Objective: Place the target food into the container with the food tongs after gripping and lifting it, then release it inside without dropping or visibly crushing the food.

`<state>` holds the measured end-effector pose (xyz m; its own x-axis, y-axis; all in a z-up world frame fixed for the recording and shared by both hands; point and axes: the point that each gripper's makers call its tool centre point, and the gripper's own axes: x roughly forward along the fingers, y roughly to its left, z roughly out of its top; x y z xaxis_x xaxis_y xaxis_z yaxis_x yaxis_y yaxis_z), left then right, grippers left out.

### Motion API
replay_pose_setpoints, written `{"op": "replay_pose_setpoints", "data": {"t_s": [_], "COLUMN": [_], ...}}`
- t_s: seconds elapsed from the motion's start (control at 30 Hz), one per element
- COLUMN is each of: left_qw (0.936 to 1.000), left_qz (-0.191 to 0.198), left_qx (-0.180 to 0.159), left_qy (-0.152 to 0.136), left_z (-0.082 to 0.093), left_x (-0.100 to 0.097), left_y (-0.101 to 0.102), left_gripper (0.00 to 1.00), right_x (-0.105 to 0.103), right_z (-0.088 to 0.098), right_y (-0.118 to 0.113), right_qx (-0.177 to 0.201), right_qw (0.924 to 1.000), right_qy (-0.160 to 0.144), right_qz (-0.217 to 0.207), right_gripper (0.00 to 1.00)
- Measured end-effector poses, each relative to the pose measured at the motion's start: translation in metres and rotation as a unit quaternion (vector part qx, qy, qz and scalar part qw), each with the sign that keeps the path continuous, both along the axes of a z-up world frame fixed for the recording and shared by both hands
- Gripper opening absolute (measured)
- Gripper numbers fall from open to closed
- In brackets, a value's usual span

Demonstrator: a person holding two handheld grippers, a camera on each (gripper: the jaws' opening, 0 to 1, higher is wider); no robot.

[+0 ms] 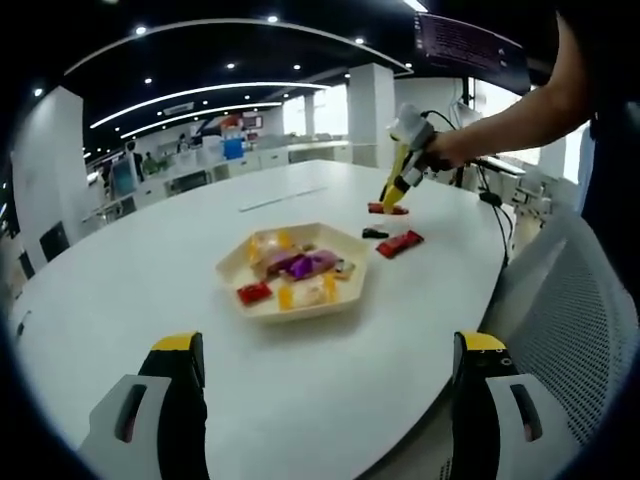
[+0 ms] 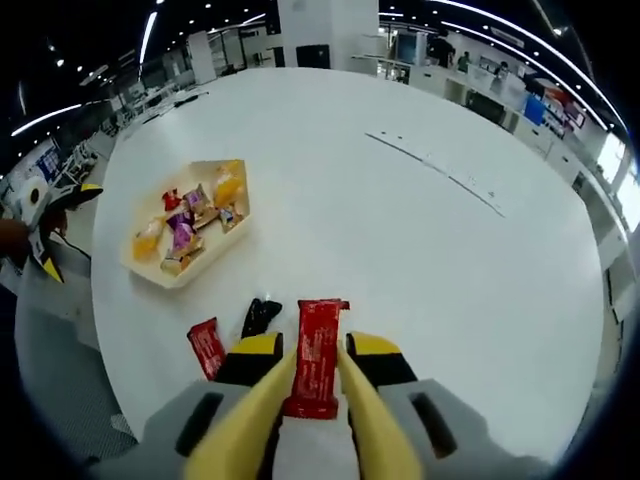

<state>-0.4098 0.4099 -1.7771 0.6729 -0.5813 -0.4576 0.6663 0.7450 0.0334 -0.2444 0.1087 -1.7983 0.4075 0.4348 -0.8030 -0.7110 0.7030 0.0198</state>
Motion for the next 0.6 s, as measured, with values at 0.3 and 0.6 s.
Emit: {"op": "replay_pose_setpoints", "data": {"t_s": [0.3,0.6], "left_qw": [1.0000,0.9999], "left_qz": [-0.002,-0.004], "left_qx": [-0.004,-0.008], "left_qy": [-0.003,-0.005], "left_z": [0.003,0.004], "left_x": [0.000,-0.001], "left_y": [-0.001,-0.002], "left_gripper": [0.99,0.99], "right_x": [0.014,0.019], "right_z": [0.034,0.048], "right_y": [0.003,-0.001], "right_qx": [0.003,0.004], "right_qw": [0.9997,0.9996], "right_qy": [-0.011,-0.018], "right_qz": [0.020,0.020], "right_gripper": [0.24,0.24]}}
